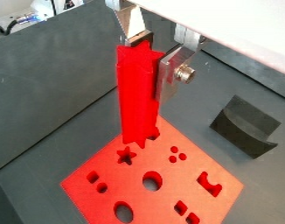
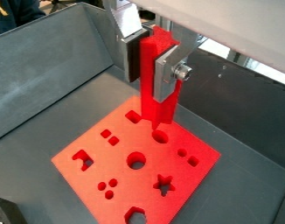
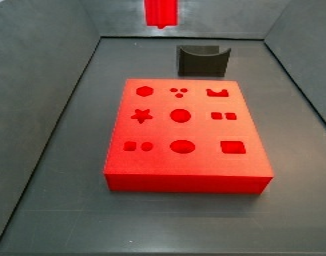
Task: Insert the star object.
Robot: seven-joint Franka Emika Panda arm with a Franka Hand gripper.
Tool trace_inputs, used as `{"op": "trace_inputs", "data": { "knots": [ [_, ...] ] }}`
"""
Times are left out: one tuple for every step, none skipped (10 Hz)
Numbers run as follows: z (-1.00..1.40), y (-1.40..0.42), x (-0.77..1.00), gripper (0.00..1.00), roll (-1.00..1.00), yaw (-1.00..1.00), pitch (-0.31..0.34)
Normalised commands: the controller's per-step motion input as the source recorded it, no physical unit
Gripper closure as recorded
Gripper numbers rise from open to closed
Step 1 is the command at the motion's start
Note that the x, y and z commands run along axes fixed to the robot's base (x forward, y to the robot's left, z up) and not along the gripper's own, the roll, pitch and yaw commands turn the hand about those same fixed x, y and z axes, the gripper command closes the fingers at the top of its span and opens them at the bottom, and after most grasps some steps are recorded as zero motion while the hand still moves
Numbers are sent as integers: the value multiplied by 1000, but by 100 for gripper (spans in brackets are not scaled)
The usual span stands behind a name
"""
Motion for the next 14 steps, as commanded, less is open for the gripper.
{"op": "trace_inputs", "data": {
  "knots": [
    [-603,0,0,100,191,260,0],
    [-471,0,6,100,387,700,0],
    [-374,0,0,100,433,746,0],
    [-414,0,0,100,407,783,0],
    [-760,-114,0,100,250,751,-19],
    [-754,-9,43,100,27,0,-87],
    [-566,26,-26,100,-124,-91,-184],
    [-503,149,0,100,-233,-191,-224],
    [-454,154,0,100,-263,-257,-217],
    [-446,120,0,100,-211,-231,-193],
    [-286,57,0,100,-107,-154,-94],
    [0,0,0,100,13,0,0],
    [-54,0,0,100,0,0,0],
    [-354,0,-66,100,100,0,11]
  ]
}}
